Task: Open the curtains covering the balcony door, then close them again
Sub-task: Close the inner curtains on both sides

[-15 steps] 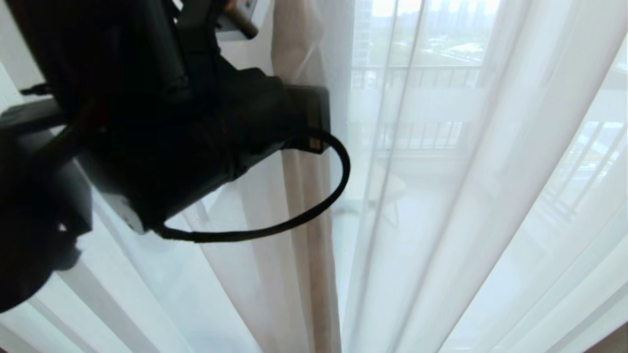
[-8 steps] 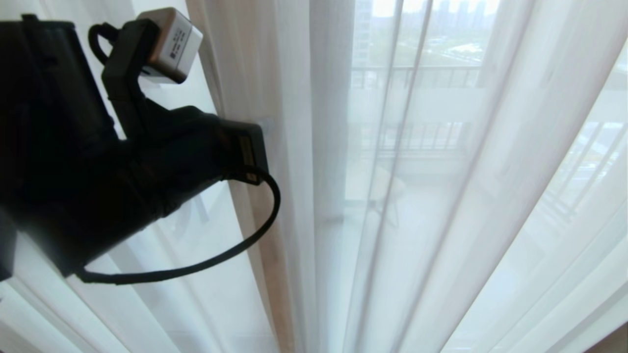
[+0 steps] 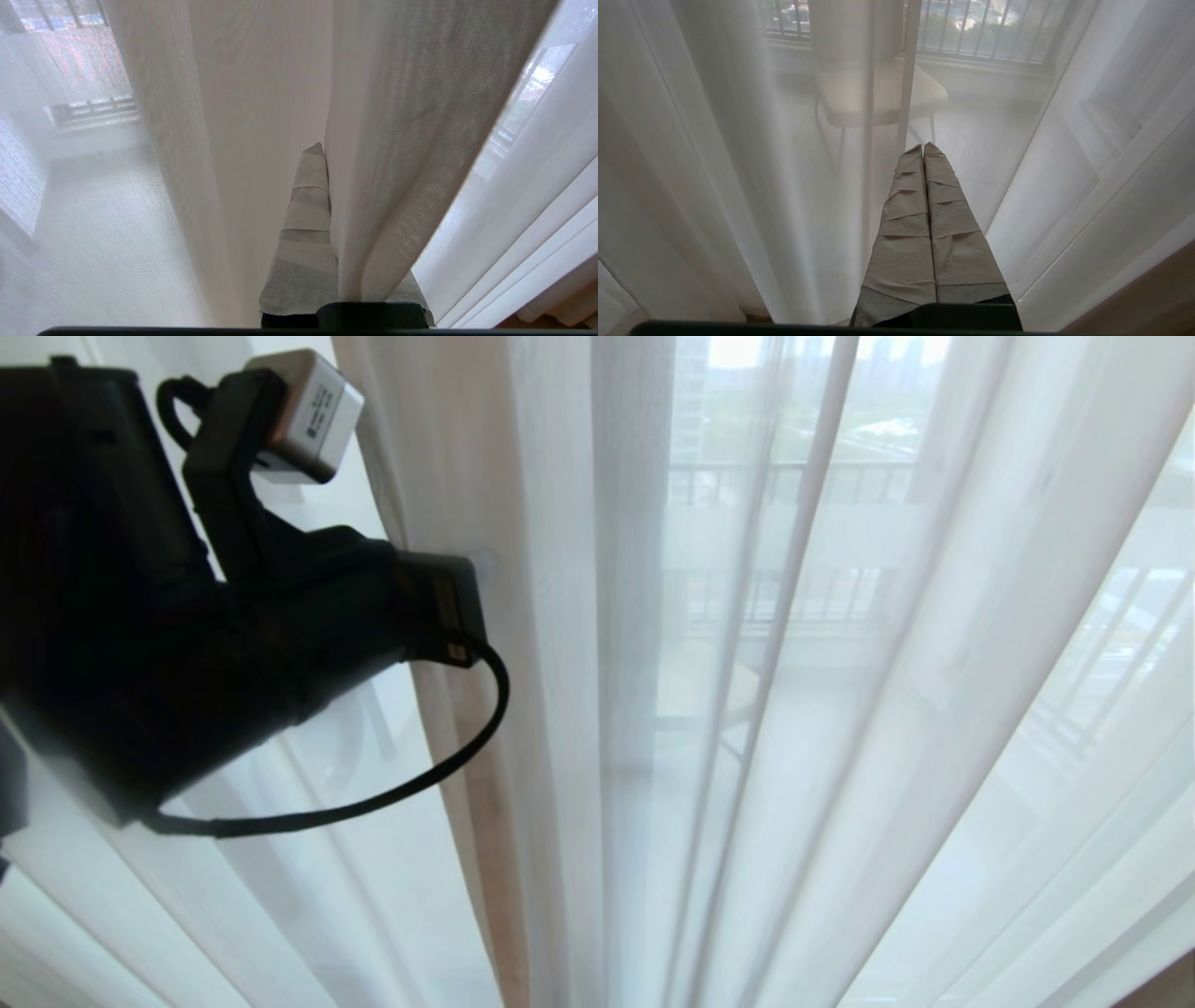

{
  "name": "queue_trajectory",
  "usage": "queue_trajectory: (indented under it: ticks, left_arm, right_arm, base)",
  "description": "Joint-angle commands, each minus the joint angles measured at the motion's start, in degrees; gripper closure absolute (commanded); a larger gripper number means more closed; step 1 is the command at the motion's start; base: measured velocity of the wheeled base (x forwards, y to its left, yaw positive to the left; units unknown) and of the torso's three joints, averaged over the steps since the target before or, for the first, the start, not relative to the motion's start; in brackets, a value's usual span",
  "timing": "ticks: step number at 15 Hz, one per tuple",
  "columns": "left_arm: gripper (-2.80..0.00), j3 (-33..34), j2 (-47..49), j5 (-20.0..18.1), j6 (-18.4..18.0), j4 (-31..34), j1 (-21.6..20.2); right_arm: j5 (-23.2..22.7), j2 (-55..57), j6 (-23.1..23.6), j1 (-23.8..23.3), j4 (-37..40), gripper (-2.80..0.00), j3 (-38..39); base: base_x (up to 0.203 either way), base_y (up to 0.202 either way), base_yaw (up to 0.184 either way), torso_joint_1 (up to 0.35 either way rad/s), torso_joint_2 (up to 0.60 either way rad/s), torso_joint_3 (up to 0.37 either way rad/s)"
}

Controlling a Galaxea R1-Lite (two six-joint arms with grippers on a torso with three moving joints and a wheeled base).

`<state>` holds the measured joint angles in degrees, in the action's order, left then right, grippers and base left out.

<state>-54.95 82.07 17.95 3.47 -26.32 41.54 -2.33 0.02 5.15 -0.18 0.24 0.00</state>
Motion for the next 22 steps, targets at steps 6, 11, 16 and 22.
queue_trajectory:
  ticks: [6, 11, 16, 22]
  left_arm:
    - [0.0, -1.0, 2.9, -1.3, 0.0, -3.7, -0.9]
    - [-2.8, -1.1, 3.7, -1.4, 0.0, -5.9, -0.9]
    - [-2.8, -0.5, 2.2, -0.9, -0.2, -5.9, -0.8]
    - [-2.8, 7.3, -6.5, -0.6, -0.3, -5.8, -0.7]
  right_arm:
    - [0.0, 0.0, 0.0, 0.0, 0.0, 0.0, 0.0]
    - [0.0, 0.0, 0.0, 0.0, 0.0, 0.0, 0.0]
    - [0.0, 0.0, 0.0, 0.0, 0.0, 0.0, 0.0]
    - [0.0, 0.0, 0.0, 0.0, 0.0, 0.0, 0.0]
  base:
    - [0.0, 0.0, 0.0, 0.0, 0.0, 0.0]
    - [0.0, 0.0, 0.0, 0.0, 0.0, 0.0]
    - [0.0, 0.0, 0.0, 0.0, 0.0, 0.0]
    - [0.0, 0.0, 0.0, 0.0, 0.0, 0.0]
